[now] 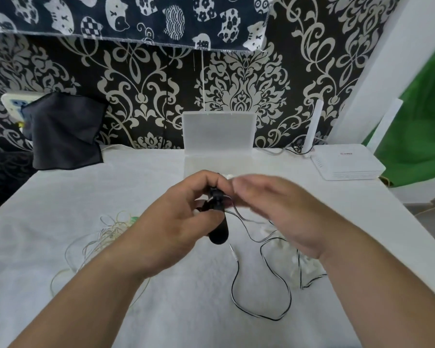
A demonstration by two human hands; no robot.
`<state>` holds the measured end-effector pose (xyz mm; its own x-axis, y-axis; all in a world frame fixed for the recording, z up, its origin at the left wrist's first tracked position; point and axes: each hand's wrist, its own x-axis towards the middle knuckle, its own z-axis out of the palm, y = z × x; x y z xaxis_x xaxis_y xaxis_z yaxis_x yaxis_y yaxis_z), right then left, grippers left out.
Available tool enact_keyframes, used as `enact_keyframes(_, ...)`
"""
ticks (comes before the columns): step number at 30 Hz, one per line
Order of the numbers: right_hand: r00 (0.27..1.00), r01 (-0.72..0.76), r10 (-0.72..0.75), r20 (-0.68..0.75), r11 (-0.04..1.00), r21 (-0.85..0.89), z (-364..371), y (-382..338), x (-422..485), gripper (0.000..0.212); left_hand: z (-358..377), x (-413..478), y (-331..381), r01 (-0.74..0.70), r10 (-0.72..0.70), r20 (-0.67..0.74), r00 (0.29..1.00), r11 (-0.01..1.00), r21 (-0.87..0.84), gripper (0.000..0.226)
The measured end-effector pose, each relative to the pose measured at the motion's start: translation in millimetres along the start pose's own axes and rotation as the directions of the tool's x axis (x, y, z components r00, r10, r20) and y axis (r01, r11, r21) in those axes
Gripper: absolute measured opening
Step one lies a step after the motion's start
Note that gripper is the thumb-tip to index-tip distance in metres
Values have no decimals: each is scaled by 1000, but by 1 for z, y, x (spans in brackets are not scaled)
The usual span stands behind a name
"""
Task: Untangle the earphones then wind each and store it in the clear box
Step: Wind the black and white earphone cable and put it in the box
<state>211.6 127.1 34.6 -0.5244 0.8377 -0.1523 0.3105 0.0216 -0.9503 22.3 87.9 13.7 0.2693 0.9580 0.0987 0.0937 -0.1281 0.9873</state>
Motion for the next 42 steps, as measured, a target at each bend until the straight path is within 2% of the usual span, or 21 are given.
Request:
enact_keyframes(2, 992, -74, 74, 99, 997, -12, 7, 2, 2, 46, 0, -1, 2, -3, 3, -13, 1000, 1000, -9, 27)
enact_keyframes(4, 990, -131, 131, 51, 991, -6, 6, 3, 3, 39, -2, -1, 0, 7, -4, -84, 996, 1000, 29, 33)
enact_keyframes(6, 991, -126, 130, -34, 988, 91, 1, 0, 2, 34, -5, 1, -3, 28, -16, -156, 988, 997, 72, 41)
enact_keyframes(8, 994, -81, 93, -51, 977, 199, -4, -5, 0, 33, -5, 1, -5, 42, -37, -174, 984, 999, 28, 44)
enact_keyframes(9, 995, -75, 86, -52, 979, 192, -4, -5, 0, 34, -4, 2, -5, 39, -40, -169, 985, 999, -10, 45)
enact_keyframes(12, 981, -112, 99, -168, 991, -74, -2, 4, 5, 34, -2, 3, -2, 22, -48, -160, 986, 987, -159, 44)
enact_keyframes(14, 974, -111, 81, -211, 985, -135, -3, 6, 6, 31, -3, 3, -4, 35, -76, -175, 982, 974, -224, 44)
enact_keyframes(19, 978, 1, 16, -210, 997, 80, -8, 0, 3, 34, -5, 4, -3, 74, -131, -134, 982, 929, -363, 46)
enact_keyframes(23, 993, 54, -5, -121, 913, 405, 1, -4, 2, 31, -4, 4, -3, 125, -163, -29, 986, 848, -514, 45)
enact_keyframes(25, 994, 63, -16, -109, 893, 446, 4, -5, 2, 32, -4, 5, -4, 148, -192, -19, 981, 811, -566, 43)
enact_keyframes(32, 988, 84, -22, -155, 911, 405, 14, 1, 5, 40, -6, 5, -10, 178, -275, -90, 957, 806, -564, 47)
enact_keyframes(36, 987, 108, -61, -146, 933, 344, 14, 2, 6, 39, -2, 5, -4, 232, -386, -120, 915, 746, -624, 32)
enact_keyframes(39, 991, 96, -60, -124, 946, 310, 12, 3, 6, 35, -1, 6, -2, 266, -425, -145, 893, 761, -591, 20)
enact_keyframes(42, 993, 52, -26, -119, 973, 225, 8, 2, 6, 37, -1, 6, -1, 262, -410, -152, 899, 785, -562, 35)
